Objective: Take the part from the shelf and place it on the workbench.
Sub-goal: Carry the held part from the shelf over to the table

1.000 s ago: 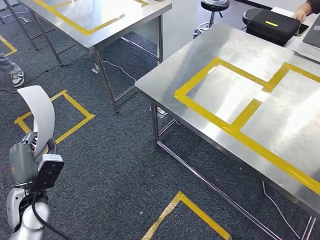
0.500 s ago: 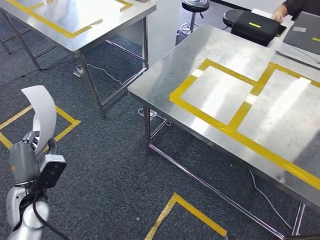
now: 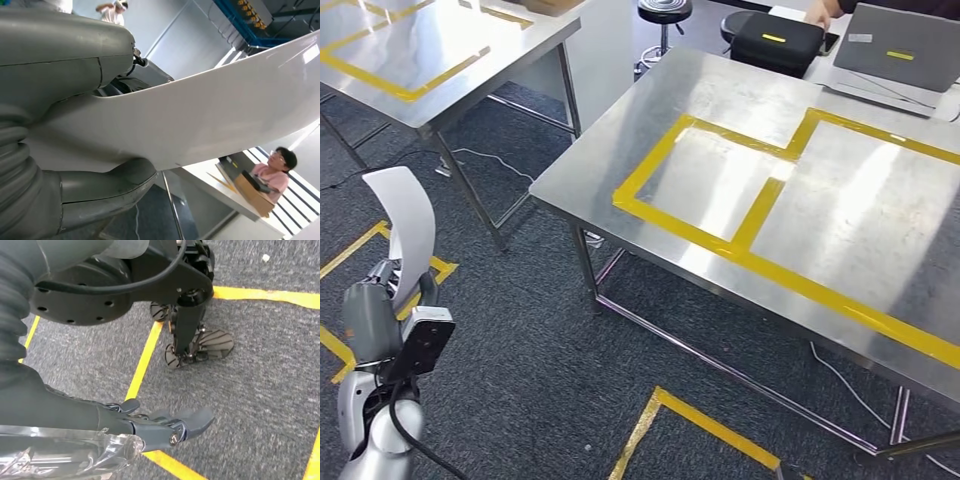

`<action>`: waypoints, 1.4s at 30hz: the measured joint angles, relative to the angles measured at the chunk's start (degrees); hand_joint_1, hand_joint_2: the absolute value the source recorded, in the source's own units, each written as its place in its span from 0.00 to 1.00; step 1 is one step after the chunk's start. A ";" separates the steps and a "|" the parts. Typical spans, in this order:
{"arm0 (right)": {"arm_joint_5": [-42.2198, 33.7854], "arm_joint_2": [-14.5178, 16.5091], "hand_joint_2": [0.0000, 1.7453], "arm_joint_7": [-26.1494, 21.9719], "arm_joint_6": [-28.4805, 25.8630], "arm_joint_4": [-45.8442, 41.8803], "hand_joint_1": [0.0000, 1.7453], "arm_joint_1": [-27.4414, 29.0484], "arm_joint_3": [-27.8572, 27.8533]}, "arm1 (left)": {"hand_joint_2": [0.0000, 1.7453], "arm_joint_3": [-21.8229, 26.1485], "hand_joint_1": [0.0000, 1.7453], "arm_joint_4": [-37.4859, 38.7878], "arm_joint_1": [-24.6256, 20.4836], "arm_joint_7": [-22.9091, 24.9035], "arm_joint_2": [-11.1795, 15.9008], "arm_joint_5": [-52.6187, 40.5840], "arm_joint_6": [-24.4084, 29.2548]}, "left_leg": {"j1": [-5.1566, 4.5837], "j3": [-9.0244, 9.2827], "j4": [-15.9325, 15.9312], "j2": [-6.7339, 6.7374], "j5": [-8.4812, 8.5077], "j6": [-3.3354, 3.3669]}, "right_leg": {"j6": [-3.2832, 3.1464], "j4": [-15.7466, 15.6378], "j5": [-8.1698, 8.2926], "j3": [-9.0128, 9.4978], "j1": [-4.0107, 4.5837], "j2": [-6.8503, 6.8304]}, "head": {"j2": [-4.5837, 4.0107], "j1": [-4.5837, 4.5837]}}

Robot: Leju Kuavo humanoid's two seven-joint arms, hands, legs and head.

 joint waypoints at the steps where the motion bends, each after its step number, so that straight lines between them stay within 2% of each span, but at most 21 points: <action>1: 0.08 0.05 1.00 -0.04 0.03 0.00 0.00 -0.01 0.00 | 1.00 -0.14 1.00 0.09 -0.03 -0.03 0.00 0.07 -0.14 | 0.01 -0.73 1.11 -0.07 0.28 -0.05 | 0.00 0.01 -0.01 0.01 -0.02 0.48 | 0.00 0.01; 2: 0.16 0.10 1.00 -0.04 0.03 0.00 0.00 -0.03 0.00 | 1.00 -0.27 1.00 0.14 -0.10 -0.03 0.01 0.13 -0.28 | 0.05 -0.37 0.01 -0.16 1.68 -0.07 | 0.04 0.03 0.00 0.05 -0.08 1.00 | 0.00 0.01; 5: 0.32 0.24 1.00 -0.19 0.00 0.00 0.00 -0.25 0.00 | 1.00 -0.57 1.00 0.17 -0.59 -0.11 0.00 0.18 -0.38 | 0.52 4.48 -10.43 -2.02 7.01 -0.10 | 0.67 0.43 -0.14 -0.10 -0.16 2.53 | 0.00 -0.03; 7: 0.39 0.26 1.00 -0.27 -0.03 0.00 0.00 -0.35 0.01 | 1.00 -0.68 1.00 0.19 -0.81 -0.20 -0.01 0.19 -0.40 | 0.71 6.08 -14.02 -3.34 7.65 0.39 | 1.34 0.69 -0.16 -0.56 -0.07 3.32 | 0.00 -0.05; 10: 0.54 0.26 1.00 -0.33 -0.08 0.00 0.00 -0.09 0.01 | 1.00 -0.82 1.00 0.20 -1.05 -0.23 -0.11 0.25 -0.46 | 0.67 6.19 -14.33 -2.54 7.66 1.72 | 2.19 0.75 -0.32 -1.07 -0.21 3.54 | 0.00 0.06; 12: 0.68 0.27 1.00 -0.34 -0.11 0.00 0.00 -0.19 0.01 | 1.00 -1.01 1.00 0.20 -1.20 -0.32 -0.19 0.40 -0.62 | 0.82 6.32 -14.46 -1.70 7.69 2.38 | 2.68 4.32 -2.59 -2.69 -0.19 1.74 | 0.00 0.44; 14: 0.78 0.31 1.00 -0.34 -0.11 0.00 0.00 -0.39 0.02 | 1.00 -1.25 1.00 0.20 -1.24 -0.45 -0.19 0.58 -0.82 | 0.71 6.36 -14.45 -0.81 7.57 2.72 | 3.08 12.07 -6.38 -6.36 -0.22 -0.22 | 0.00 0.74; 16: 0.84 0.36 1.00 -0.32 -0.10 0.00 0.00 -0.37 0.02 | 1.00 -1.62 1.00 0.20 -1.25 -0.53 -0.19 0.63 -0.97 | 0.63 6.48 -14.44 0.08 7.44 2.79 | 3.23 17.05 -7.73 -8.86 -0.29 -0.84 | 0.00 0.75; 17: 0.86 0.38 1.00 -0.31 -0.11 0.00 0.00 -0.32 0.02 | 1.00 -1.82 1.00 0.20 -1.25 -0.55 -0.20 0.63 -1.02 | 0.62 6.62 -14.43 0.47 7.34 2.75 | 3.20 16.20 -6.69 -8.46 -0.30 -0.97 | 0.00 0.75; 20: 0.86 0.38 1.00 -0.29 -0.13 0.00 0.00 -0.35 0.02 | 1.00 -2.09 1.00 0.20 -1.36 -0.60 -0.33 0.64 -1.10 | 0.49 7.37 -14.41 1.49 6.82 2.23 | 2.73 4.85 -1.22 -2.63 -0.11 -2.47 | 0.00 0.75; 22: 0.90 0.39 1.00 -0.31 -0.12 0.00 0.00 -0.50 0.02 | 1.00 -2.13 1.00 0.20 -1.48 -0.71 -0.37 0.65 -1.16 | 0.26 7.61 -14.41 2.00 6.62 1.69 | 2.28 0.96 -0.16 -0.65 0.15 -3.07 | 0.00 0.68; 26: 1.19 0.41 1.00 -0.34 -0.12 0.00 0.00 -0.41 -0.01 | 1.00 -2.41 1.00 0.17 -1.72 -0.97 -0.42 0.76 -1.31 | 0.34 7.28 -13.85 2.02 5.85 0.41 | 0.99 0.40 0.17 -0.76 0.10 -1.63 | 0.00 0.61; 28: 1.38 0.45 1.00 -0.36 -0.11 0.00 0.00 -0.44 -0.02 | 1.00 -2.49 1.00 0.15 -1.75 -1.11 -0.34 0.86 -1.37 | 0.38 4.86 -8.83 0.71 2.94 0.03 | 0.54 0.13 0.37 -0.65 -0.18 -0.92 | 0.00 0.39; 30: 1.58 0.51 1.00 -0.37 -0.10 0.00 0.00 -0.45 -0.02 | 1.00 -2.52 1.00 0.16 -1.66 -1.21 -0.20 0.99 -1.42 | 0.35 0.92 -1.29 0.04 -0.09 -0.13 | 0.41 0.12 0.37 -0.66 -0.22 -0.09 | 0.00 0.27; 32: 1.73 0.54 1.00 -0.37 -0.10 0.00 0.00 -0.33 -0.02 | 1.00 -2.55 1.00 0.17 -1.58 -1.26 -0.14 1.09 -1.45 | 0.34 -0.82 1.12 -0.10 0.48 -0.10 | 0.40 0.13 0.36 -0.61 -0.23 0.85 | 0.00 0.26; 34: 1.83 0.55 1.00 -0.40 -0.09 0.00 0.00 -0.23 -0.02 | 1.00 -2.72 1.00 0.17 -1.55 -1.36 -0.13 1.09 -1.45 | 0.40 1.55 -4.55 -0.58 4.67 0.03 | 0.53 0.17 0.33 -0.49 -0.32 1.86 | 0.00 0.25; 36: 1.89 0.56 1.00 -0.49 -0.07 0.00 0.00 -0.21 -0.02 | 1.00 -3.09 1.00 0.15 -1.46 -1.51 -0.14 1.02 -1.42 | 0.62 4.83 -11.68 -2.35 7.53 0.23 | 1.01 0.49 0.19 -0.70 -0.19 2.84 | 0.00 0.21; 38: 1.91 0.57 1.00 -0.55 -0.06 0.00 0.00 -0.05 -0.02 | 1.00 -3.39 1.00 0.10 -1.13 -1.62 -0.15 0.87 -1.37 | 0.65 5.94 -14.23 -3.39 7.66 0.78 | 1.68 0.56 0.21 -1.06 -0.14 3.62 | 0.00 0.19; 39: 1.92 0.57 1.00 -0.55 -0.07 0.00 0.00 0.14 -0.02 | 1.00 -3.46 1.00 0.07 -0.96 -1.64 -0.19 0.82 -1.35 | 0.64 5.94 -14.30 -3.07 7.64 1.24 | 2.00 0.41 0.26 -1.23 -0.26 3.92 | 0.00 0.22; 40: 1.92 0.57 1.00 -0.56 -0.08 0.01 0.00 0.37 -0.02 | 1.00 -3.50 1.00 0.04 -0.85 -1.66 -0.23 0.79 -1.34 | 0.64 6.01 -14.38 -2.70 7.67 1.66 | 2.32 0.41 0.21 -1.30 -0.33 3.74 | 0.00 0.21; 42: 1.93 0.58 1.00 -0.57 -0.11 0.02 0.00 0.58 -0.02 | 1.00 -3.53 1.00 -0.07 -0.67 -1.70 -0.35 0.79 -1.29 | 0.76 6.28 -14.54 -1.89 7.67 2.47 | 2.90 2.84 -1.41 -2.45 -0.31 1.83 | 0.00 0.57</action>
